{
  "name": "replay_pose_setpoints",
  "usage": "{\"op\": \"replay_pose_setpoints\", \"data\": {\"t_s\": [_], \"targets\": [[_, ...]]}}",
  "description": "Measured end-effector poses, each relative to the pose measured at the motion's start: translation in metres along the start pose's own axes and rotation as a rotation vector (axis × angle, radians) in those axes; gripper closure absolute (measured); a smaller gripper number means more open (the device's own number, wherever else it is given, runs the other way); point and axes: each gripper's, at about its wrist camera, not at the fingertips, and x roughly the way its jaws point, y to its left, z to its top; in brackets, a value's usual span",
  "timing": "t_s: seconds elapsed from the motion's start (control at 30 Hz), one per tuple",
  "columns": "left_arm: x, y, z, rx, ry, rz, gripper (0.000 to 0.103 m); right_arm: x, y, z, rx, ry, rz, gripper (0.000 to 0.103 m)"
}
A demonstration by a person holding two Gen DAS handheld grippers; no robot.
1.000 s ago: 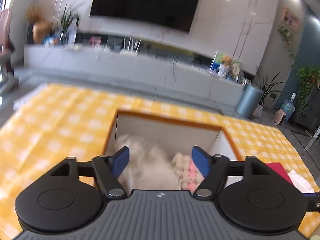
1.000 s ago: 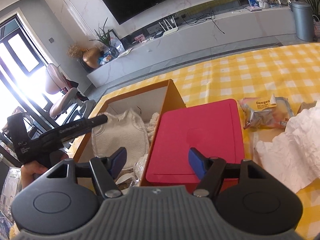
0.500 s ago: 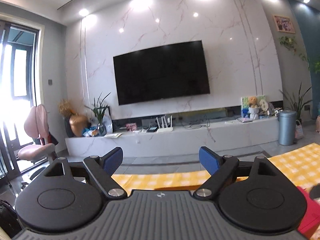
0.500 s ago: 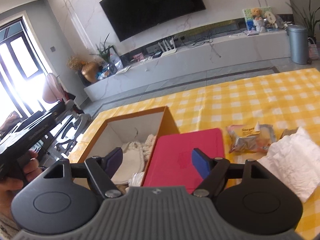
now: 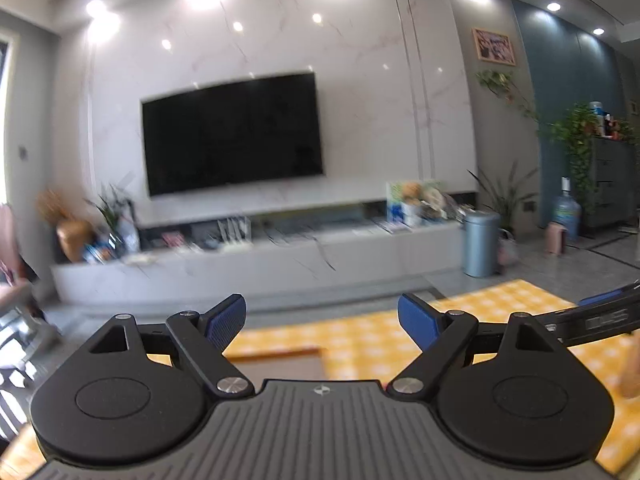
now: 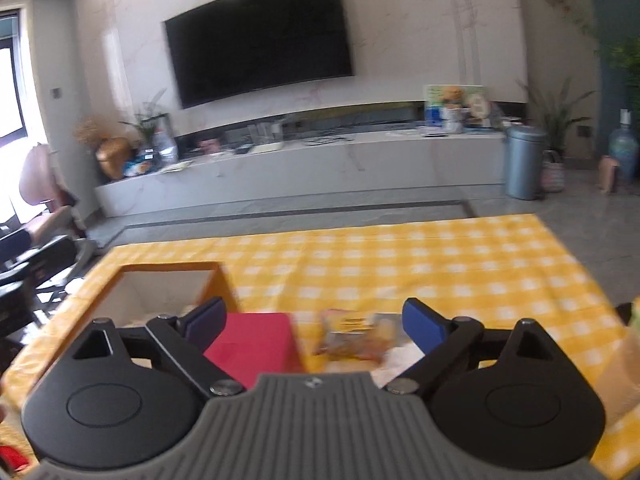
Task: Organize soft objects
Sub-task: 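Withdraw both tools from the box back toward the table objects, then reach the right tool to the white tissue on the brown sponge and grasp it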
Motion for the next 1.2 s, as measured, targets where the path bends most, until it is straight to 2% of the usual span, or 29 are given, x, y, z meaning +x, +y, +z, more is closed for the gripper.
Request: {"op": "replay_pose_setpoints", "data": {"t_s": [0.13, 0.23, 0.3, 0.4, 0.47, 0.53, 0.67, 0.8, 0.9, 0.97, 1.07, 1.17, 1.2], "targets": [[0.015, -0.038, -0.007, 0.013, 0.056, -0.038, 0.002, 0.023, -0.046, -0.008, 0.069, 0.075, -0.087, 0.01], [0.023, -0.062, -0.02, 0.013, 0.082, -0.079, 0.002, 0.035, -0.074, -0.018, 0.077, 0.139, -0.152, 0.01], [0.03, -0.073, -0.028, 0.003, 0.127, -0.11, 0.002, 0.041, -0.091, -0.023, 0.091, 0.177, -0.177, 0.01], [0.04, -0.088, -0.041, -0.009, 0.186, -0.153, 0.002, 0.049, -0.12, -0.032, 0.197, 0.213, -0.176, 0.01], [0.043, -0.095, -0.05, -0.019, 0.196, -0.174, 0.002, 0.057, -0.129, -0.037, 0.254, 0.234, -0.164, 0.009], [0.044, -0.105, -0.059, -0.029, 0.198, -0.204, 0.002, 0.066, -0.13, -0.042, 0.265, 0.25, -0.143, 0.009], [0.05, -0.133, -0.076, -0.002, 0.257, -0.25, 0.002, 0.082, -0.134, -0.047, 0.277, 0.285, -0.133, 0.008], [0.054, -0.141, -0.092, -0.003, 0.299, -0.236, 0.002, 0.094, -0.134, -0.05, 0.244, 0.313, -0.127, 0.008], [0.058, -0.143, -0.098, 0.012, 0.312, -0.288, 0.002, 0.093, -0.137, -0.049, 0.26, 0.297, -0.123, 0.009], [0.054, -0.145, -0.103, 0.041, 0.309, -0.302, 0.002, 0.091, -0.138, -0.047, 0.27, 0.283, -0.086, 0.012], [0.042, -0.139, -0.112, 0.043, 0.316, -0.278, 0.002, 0.097, -0.134, -0.047, 0.23, 0.302, -0.047, 0.03], [0.032, -0.126, -0.115, 0.002, 0.336, -0.269, 0.002, 0.109, -0.128, -0.054, 0.171, 0.364, -0.088, 0.054], [0.03, -0.123, -0.114, -0.011, 0.342, -0.27, 0.002, 0.112, -0.127, -0.056, 0.158, 0.376, -0.104, 0.068]]}}
